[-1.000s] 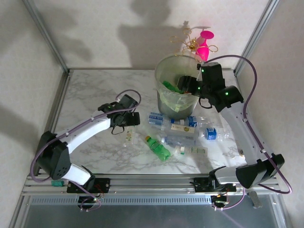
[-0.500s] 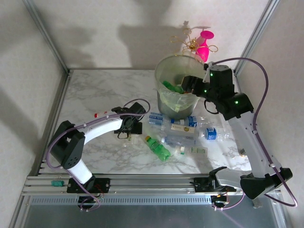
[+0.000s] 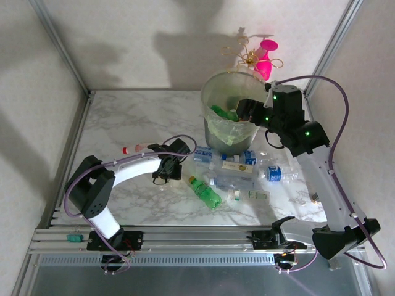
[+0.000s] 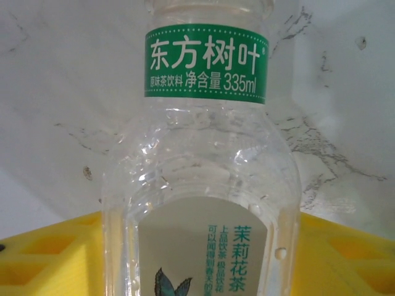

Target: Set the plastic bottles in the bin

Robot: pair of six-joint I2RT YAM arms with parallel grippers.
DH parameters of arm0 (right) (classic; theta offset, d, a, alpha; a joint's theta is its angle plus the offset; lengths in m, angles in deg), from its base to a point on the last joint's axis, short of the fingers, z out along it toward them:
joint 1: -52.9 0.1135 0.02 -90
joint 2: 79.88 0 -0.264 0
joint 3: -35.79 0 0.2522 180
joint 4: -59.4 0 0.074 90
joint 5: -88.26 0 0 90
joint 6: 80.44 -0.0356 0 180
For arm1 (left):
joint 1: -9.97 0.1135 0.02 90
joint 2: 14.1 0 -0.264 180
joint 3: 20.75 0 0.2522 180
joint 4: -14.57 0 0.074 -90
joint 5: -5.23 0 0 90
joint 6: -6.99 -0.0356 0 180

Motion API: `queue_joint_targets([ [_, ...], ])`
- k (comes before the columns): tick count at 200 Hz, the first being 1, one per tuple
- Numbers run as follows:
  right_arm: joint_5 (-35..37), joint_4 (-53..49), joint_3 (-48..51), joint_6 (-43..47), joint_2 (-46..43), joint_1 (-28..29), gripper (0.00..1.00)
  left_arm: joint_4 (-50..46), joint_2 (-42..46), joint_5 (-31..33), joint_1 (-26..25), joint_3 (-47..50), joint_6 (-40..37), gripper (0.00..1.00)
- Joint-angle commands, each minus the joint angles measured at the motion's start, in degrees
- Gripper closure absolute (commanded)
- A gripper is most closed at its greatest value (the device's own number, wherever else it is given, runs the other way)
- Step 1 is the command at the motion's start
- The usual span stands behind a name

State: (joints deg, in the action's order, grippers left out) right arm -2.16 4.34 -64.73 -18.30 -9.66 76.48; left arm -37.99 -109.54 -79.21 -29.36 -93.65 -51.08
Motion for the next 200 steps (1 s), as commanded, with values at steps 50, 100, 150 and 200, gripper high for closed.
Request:
queue_joint_targets([
  [50,5.2,1.5,-0.2,0.3,-1.1,0.3,0.27,-2.8,4.5,-0.6,-0.6,-1.5,-1.2,0.45],
  [100,7.0,2.8,-0.5,1.0,-1.8,0.3,0.27,-3.2,13.0,-1.2,-0.7,-4.4,-2.3,0.54],
  [150,-7.0,8.6,-2.5,4.4,-1.0,0.3,0.27,9.3,27.8,-4.9,-1.1,-5.1,-2.7,0.54],
  [200,-29.9,17.7,-5.4,3.8,1.4,0.3,0.26,21.6,34.7,-15.0,-1.2,-9.0,-8.4,0.54],
])
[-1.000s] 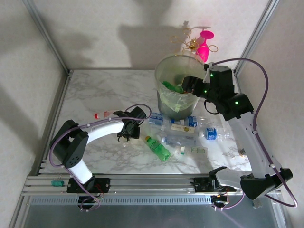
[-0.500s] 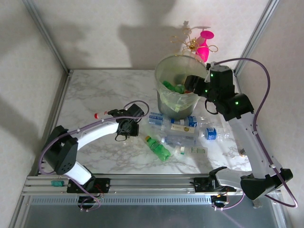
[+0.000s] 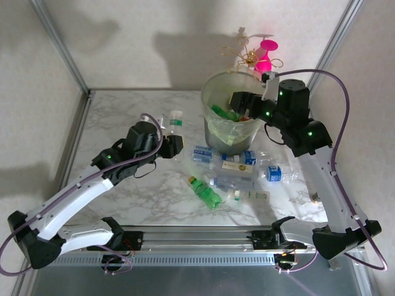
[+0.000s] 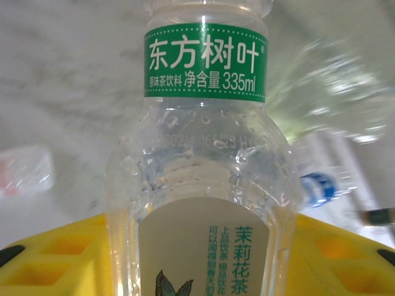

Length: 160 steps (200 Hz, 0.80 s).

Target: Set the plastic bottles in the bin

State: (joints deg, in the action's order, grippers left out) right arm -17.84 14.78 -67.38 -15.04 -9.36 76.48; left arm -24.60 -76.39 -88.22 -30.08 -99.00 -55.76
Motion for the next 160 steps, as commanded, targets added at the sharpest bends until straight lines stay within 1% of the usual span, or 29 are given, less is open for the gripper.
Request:
queue_joint_targets([
  [1,-14.5,7.3,-2.8,0.5,1.1,0.3,0.25,8.4,1.5,-6.0,-0.5,-3.8,-3.7,0.54],
  [21,-18.3,9.3,-3.6,0.8,1.6,0.4,0.21,10.7,1.5,-6.5,-0.5,-6.3,-4.1,0.54],
  [38,-21.9,9.6,-5.4,0.9,3.1,0.6,0.18,12.2,0.7,-9.9,-0.5,-8.3,-4.7,0.53],
  [46,-23.5,9.2,-7.1,0.8,4.4,0.9,0.18,11.7,-0.3,-11.2,-0.6,-9.8,-5.3,0.53],
  [55,-24.6,8.0,-9.2,1.1,6.0,1.7,0.18,10.4,-1.3,-11.3,-1.0,-11.4,-5.9,0.53],
  [70,-24.9,5.8,-12.7,1.4,8.5,3.4,0.15,9.1,-2.2,-8.9,-1.5,-13.3,-7.2,0.54],
  [81,-23.6,3.9,-15.0,1.5,10.6,4.3,0.15,9.0,-2.4,-7.1,-1.7,-13.8,-7.9,0.55],
  [109,-20.8,-3.5,-23.1,1.1,17.4,6.3,0.15,7.6,-4.7,-5.3,-2.6,-16.1,-10.2,0.56],
  [137,-19.2,-9.9,-31.6,-0.5,24.2,7.1,0.18,5.3,-7.8,-0.3,-4.8,-19.6,-13.4,0.57],
  [160,-19.4,-11.0,-33.6,-1.2,26.7,8.4,0.23,4.0,-9.6,4.5,-5.3,-21.7,-14.0,0.57],
])
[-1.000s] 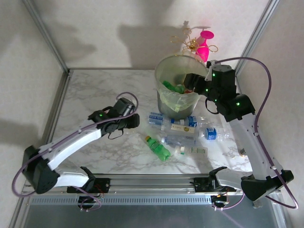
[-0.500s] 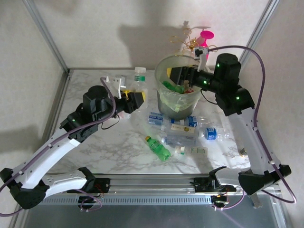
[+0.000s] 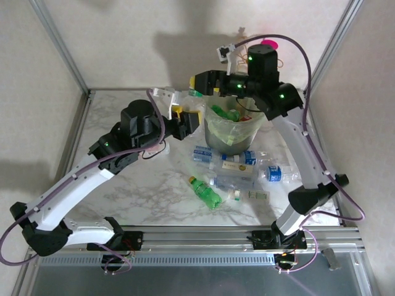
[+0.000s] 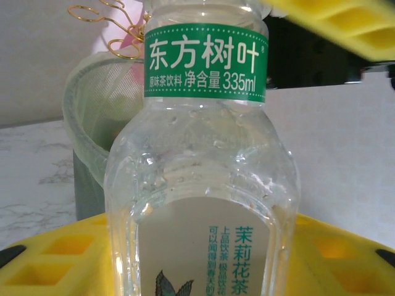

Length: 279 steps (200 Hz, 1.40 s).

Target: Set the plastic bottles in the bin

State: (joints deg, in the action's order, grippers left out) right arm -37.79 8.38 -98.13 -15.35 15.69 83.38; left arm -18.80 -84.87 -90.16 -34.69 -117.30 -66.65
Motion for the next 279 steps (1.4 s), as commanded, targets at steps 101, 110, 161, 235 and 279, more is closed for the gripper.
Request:
queue_joint_targets([
  [101,-4.5,-3.6,0.8,-1.7,1.8,2.3,0.09,0.5,-3.0,16.9,-1.5,-6.2,-4.5,0.58],
  [110,-5.2,-3.7,1.2,-1.4,1.8,2.2,0.09,1.0,-2.9,16.7,-1.8,-5.9,-5.3,0.57],
  [161,-9.8,-3.0,3.5,-1.0,1.8,2.4,0.23,0.1,-2.4,18.3,-4.5,-4.5,-11.4,0.56],
  [235,-2.1,-2.4,3.3,-0.6,-0.7,2.0,0.45,-0.3,-2.9,19.5,-8.0,-5.8,-14.1,0.41],
  [279,8.7,-2.1,3.9,-1.3,-4.4,-1.6,0.47,3.0,1.5,21.0,-8.6,-4.1,-13.5,0.16],
])
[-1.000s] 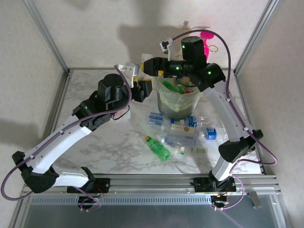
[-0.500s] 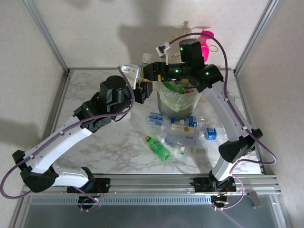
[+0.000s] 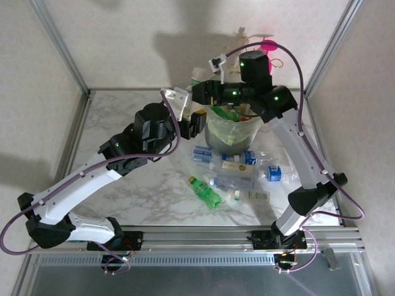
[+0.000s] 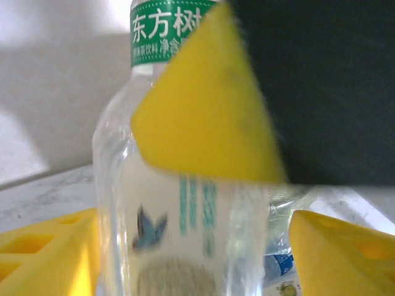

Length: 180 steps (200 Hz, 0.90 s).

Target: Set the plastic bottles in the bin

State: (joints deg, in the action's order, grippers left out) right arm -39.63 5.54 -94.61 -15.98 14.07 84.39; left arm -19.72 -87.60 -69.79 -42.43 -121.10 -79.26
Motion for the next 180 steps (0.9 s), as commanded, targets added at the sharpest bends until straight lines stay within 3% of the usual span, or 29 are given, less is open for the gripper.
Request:
queue_joint_targets([
  [1,10.9,0.7,0.4,-0.7,-2.9,-2.7,0.47,4.0,4.3,0.8,-0.9,-0.3,-0.9,0.16],
  [59,32.1,-13.1,-1.7,-0.7,-2.0,-10.2,0.57,5.7,9.7,4.9,-0.7,5.0,1.3,0.15],
  [145,49.2,-33.4,-14.2,-1.5,14.9,-11.3,0.65,4.0,16.2,7.0,-0.6,17.7,11.5,0.15],
  [180,51.3,-35.5,-14.9,-2.0,18.4,-11.2,0.65,3.5,19.0,7.5,-0.5,21.4,13.6,0.15],
])
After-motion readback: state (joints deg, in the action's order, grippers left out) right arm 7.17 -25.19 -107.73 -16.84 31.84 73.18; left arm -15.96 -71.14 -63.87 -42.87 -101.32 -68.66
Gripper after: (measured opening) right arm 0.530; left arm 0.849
